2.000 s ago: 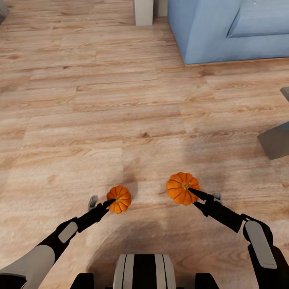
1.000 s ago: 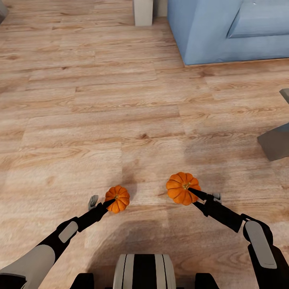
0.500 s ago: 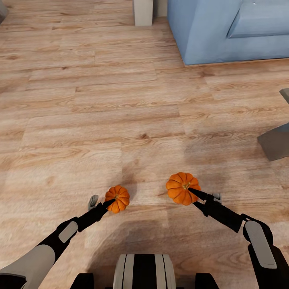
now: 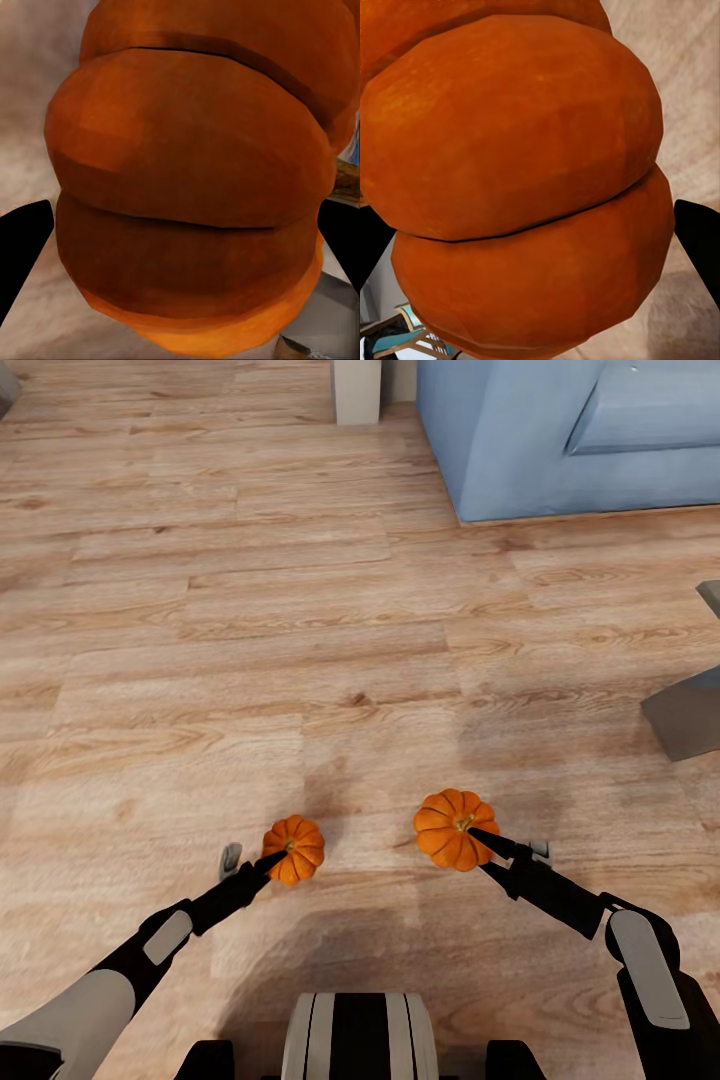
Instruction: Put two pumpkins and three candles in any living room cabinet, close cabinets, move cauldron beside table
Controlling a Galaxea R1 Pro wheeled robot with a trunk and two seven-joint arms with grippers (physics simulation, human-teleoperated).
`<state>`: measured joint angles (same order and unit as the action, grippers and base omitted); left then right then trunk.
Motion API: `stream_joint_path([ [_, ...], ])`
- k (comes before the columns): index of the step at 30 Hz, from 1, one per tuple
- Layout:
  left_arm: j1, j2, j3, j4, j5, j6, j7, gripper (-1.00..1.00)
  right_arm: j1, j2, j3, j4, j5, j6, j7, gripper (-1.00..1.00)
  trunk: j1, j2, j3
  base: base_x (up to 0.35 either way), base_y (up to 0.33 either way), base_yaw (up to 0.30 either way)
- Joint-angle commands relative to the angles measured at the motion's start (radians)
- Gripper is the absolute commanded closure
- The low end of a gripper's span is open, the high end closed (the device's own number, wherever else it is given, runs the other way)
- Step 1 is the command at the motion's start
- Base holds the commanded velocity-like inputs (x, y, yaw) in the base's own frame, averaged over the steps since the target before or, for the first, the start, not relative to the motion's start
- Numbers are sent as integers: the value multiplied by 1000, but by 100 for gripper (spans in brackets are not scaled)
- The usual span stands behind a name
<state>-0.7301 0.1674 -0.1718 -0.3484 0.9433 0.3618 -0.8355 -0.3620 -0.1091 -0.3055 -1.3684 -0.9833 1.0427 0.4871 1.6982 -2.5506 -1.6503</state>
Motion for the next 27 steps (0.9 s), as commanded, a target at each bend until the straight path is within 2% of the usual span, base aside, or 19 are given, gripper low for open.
stream_joint_path([
  [1,0,1,-5,-3,9,8,-4,100,-1,0,-2,0,6,5,9,100,0,0,-1,0,0,0],
  [5,0,-1,-2,-93,11,16,-7,100,-1,1,-1,0,6,5,9,100,0,0,-1,0,0,0],
  [7,2,4,-1,-186,13,26,13,100,-1,1,-1,0,6,5,9,100,0,0,-1,0,0,0],
  [11,6,6,0,-265,14,48,51,100,-1,2,-1,0,6,5,8,100,0,0,-1,0,0,0],
  [15,8,7,2,-320,15,57,63,100,-1,2,-1,0,6,5,8,100,0,0,-1,0,0,0],
  [24,8,7,5,-351,15,93,69,100,-1,2,-1,0,6,5,8,100,0,0,-1,0,0,0],
  [27,8,7,6,-352,14,109,70,100,-1,2,-1,0,6,5,7,100,-1,1,11,0,0,0],
])
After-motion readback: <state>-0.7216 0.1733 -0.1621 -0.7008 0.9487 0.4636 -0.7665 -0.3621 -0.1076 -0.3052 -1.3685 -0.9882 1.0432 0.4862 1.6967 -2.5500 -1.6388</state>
